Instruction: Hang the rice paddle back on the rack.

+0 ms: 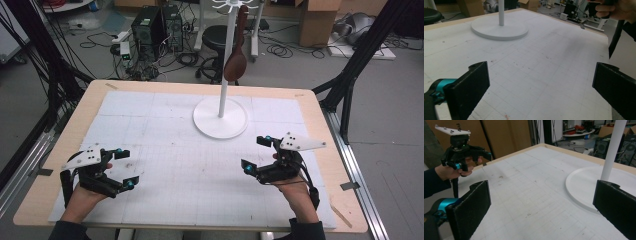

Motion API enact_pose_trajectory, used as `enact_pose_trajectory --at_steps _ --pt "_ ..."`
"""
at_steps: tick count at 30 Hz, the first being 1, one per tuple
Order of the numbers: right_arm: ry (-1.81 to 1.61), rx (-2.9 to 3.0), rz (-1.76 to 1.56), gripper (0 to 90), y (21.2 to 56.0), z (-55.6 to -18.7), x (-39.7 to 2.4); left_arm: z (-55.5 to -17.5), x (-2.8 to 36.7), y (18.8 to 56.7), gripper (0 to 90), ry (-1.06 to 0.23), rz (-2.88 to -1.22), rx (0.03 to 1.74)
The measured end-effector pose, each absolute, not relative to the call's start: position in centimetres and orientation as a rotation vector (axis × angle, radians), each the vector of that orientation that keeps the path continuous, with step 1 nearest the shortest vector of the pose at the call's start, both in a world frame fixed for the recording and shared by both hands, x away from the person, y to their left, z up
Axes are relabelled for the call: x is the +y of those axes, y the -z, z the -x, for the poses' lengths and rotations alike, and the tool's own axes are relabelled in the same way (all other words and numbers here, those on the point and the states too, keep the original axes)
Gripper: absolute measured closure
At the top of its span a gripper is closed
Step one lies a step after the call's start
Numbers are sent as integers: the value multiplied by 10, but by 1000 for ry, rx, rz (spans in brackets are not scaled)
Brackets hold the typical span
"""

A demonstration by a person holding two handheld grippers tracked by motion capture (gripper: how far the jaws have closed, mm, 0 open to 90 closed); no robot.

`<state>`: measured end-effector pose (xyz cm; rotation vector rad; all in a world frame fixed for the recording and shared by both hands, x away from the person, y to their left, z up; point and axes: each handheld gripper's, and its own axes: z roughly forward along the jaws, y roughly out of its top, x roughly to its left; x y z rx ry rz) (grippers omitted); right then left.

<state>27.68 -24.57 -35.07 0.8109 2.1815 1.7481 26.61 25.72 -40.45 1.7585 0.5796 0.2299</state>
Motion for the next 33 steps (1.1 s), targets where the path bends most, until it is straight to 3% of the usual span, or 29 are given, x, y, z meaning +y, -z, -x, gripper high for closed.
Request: enact_pose_trajectory --at_steps 33 --pt "-1705 2221 -790 4 392 -260 -253 -267 259 404 17 -221 -1724 578"
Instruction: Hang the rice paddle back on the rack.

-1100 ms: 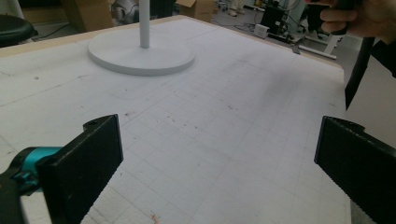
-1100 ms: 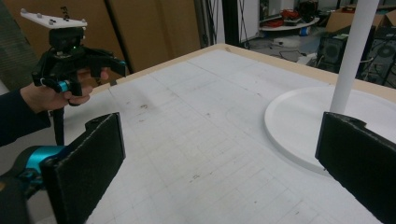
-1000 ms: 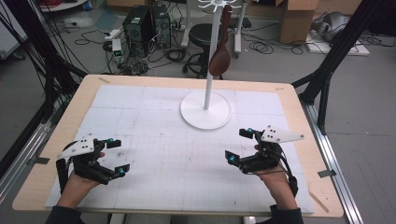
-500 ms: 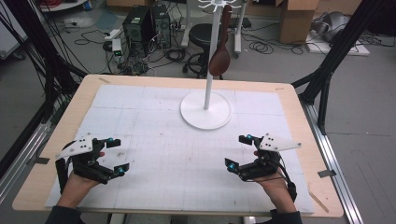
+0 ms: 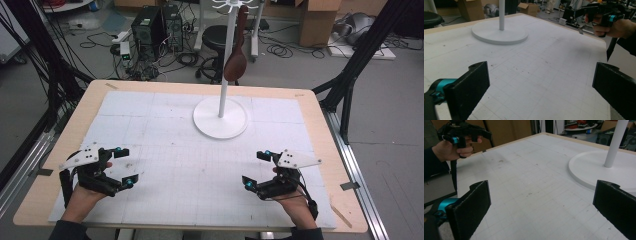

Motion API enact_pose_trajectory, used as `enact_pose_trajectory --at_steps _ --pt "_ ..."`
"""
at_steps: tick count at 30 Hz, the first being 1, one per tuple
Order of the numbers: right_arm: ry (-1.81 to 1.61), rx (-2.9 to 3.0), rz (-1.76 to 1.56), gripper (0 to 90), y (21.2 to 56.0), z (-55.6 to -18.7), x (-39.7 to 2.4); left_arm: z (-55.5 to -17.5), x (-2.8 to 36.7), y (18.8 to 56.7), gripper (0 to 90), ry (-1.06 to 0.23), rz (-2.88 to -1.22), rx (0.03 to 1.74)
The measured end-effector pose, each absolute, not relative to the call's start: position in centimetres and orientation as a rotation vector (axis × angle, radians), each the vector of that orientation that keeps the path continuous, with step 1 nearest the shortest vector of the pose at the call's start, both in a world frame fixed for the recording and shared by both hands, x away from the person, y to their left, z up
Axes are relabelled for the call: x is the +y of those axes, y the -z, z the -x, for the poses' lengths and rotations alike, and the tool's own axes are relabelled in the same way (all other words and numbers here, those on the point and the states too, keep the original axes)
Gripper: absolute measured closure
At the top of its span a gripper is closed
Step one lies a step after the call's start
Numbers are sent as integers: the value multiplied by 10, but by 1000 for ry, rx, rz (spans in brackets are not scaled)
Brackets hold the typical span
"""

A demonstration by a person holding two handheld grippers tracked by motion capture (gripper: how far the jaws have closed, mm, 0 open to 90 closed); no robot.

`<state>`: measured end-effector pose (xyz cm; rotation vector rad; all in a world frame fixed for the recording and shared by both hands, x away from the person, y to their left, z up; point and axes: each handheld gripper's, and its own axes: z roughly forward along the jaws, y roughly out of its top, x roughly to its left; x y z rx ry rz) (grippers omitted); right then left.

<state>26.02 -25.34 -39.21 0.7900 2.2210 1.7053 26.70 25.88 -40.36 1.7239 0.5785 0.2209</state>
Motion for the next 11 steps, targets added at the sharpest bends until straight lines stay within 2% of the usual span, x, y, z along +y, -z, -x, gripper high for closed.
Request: enact_pose_trajectory --at_steps 11 --pt "-1710 2207 -796 4 392 -259 -257 -267 259 404 17 -221 -1726 579"
